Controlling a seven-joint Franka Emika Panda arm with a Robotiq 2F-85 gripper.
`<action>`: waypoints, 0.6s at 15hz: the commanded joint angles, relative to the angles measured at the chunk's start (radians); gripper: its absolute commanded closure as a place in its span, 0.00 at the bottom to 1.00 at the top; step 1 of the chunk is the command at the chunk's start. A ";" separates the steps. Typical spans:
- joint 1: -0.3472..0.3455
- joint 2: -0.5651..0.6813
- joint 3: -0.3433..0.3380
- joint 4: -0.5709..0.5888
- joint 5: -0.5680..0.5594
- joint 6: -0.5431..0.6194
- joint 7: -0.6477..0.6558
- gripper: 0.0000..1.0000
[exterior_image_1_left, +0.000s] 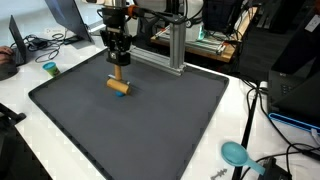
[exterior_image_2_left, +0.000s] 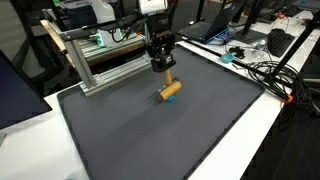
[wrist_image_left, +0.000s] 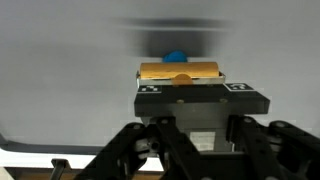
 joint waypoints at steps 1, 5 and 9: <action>0.005 0.018 -0.008 0.008 -0.015 0.000 0.019 0.78; 0.008 0.035 -0.009 0.019 -0.027 -0.023 0.024 0.78; 0.020 0.046 -0.027 0.032 -0.091 -0.071 0.067 0.78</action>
